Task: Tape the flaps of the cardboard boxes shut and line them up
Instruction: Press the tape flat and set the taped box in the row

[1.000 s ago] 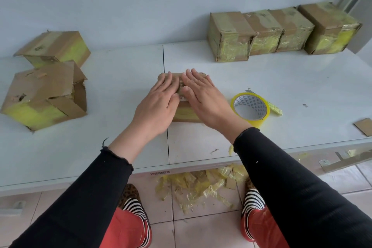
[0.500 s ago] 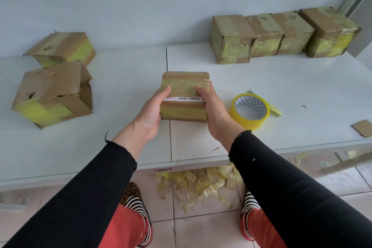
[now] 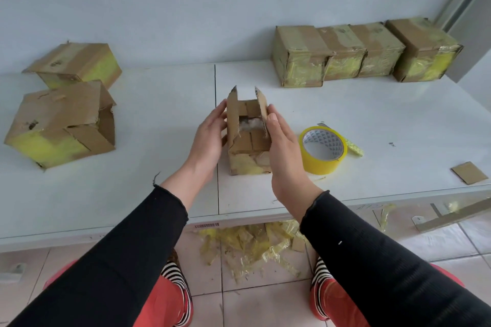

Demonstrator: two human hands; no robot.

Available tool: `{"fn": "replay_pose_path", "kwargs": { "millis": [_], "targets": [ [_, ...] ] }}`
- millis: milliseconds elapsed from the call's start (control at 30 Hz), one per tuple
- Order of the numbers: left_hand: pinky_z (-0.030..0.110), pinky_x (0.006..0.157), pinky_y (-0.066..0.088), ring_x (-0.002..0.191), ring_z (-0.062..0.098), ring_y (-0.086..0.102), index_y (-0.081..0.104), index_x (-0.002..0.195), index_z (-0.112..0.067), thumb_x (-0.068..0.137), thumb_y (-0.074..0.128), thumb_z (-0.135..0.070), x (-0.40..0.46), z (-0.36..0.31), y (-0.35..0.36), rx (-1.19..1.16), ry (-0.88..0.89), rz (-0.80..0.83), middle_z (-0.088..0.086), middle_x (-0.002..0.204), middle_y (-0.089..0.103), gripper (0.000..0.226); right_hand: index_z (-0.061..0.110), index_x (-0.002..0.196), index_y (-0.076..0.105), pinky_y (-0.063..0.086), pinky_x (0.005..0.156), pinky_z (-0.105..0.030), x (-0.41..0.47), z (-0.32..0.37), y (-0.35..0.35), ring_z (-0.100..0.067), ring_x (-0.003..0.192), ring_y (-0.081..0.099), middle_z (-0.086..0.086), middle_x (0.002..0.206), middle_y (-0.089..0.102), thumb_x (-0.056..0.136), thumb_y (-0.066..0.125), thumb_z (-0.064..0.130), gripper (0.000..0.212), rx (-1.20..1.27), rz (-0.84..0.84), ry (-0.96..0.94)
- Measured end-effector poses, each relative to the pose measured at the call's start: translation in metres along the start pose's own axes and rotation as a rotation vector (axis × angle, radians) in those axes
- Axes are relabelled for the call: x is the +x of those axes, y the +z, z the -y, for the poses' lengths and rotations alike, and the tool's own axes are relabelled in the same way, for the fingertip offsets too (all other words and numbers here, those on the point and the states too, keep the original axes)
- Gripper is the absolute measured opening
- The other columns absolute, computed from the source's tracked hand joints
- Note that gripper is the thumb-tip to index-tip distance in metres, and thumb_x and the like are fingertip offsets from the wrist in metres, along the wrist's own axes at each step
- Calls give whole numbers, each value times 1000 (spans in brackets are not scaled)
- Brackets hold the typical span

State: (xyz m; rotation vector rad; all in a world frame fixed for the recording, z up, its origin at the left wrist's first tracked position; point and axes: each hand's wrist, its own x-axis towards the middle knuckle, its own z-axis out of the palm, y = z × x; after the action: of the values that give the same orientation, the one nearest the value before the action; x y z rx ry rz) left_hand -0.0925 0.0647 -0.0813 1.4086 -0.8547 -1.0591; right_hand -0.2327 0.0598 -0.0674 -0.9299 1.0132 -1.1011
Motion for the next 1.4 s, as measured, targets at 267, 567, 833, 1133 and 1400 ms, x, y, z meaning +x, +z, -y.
{"fn": "replay_pose_path", "kwargs": {
  "millis": [267, 567, 833, 1133, 1400],
  "targets": [
    [34, 127, 25, 151, -1, 26, 13, 164, -37, 112, 36, -35, -13, -2, 16, 50, 79, 154, -15, 169, 21, 57, 37, 157, 37, 56, 71, -13, 9, 6, -2, -7, 135, 52, 11, 162, 36, 109, 44, 25, 50, -119, 117, 64],
    [37, 129, 15, 157, 7, 14, 16, 165, -27, 112, 41, -19, -16, -3, 15, 210, 98, 128, -7, 172, 14, 59, 26, 163, 22, 37, 119, -47, 13, 3, -4, -19, 152, 31, 0, 166, 31, 111, 39, 20, 55, -367, 155, -35],
    [20, 124, 12, 152, -7, 10, 15, 164, -35, 113, 36, -22, -17, -2, 14, 203, 99, 130, -19, 170, 10, 57, 23, 163, 22, 39, 117, -49, 15, 7, 0, -19, 137, 48, -6, 159, 43, 107, 37, 12, 58, -619, 124, -85],
    [22, 124, 11, 152, -7, 9, 12, 164, -40, 113, 30, -38, -19, 2, 13, 180, 110, 126, -23, 170, 9, 53, 30, 160, 31, 54, 98, -48, 15, 10, 7, -16, 102, 58, 5, 125, 62, 99, 39, 10, 65, -694, 32, -98],
    [2, 100, 35, 119, -30, 35, 21, 163, -40, 111, 43, -29, -5, 0, 7, 301, 98, 138, -15, 159, 24, 57, 33, 159, 31, 56, 90, -54, 9, 5, 3, -25, 106, 67, 7, 126, 64, 101, 46, 21, 60, -510, 21, -75]
  ]
}}
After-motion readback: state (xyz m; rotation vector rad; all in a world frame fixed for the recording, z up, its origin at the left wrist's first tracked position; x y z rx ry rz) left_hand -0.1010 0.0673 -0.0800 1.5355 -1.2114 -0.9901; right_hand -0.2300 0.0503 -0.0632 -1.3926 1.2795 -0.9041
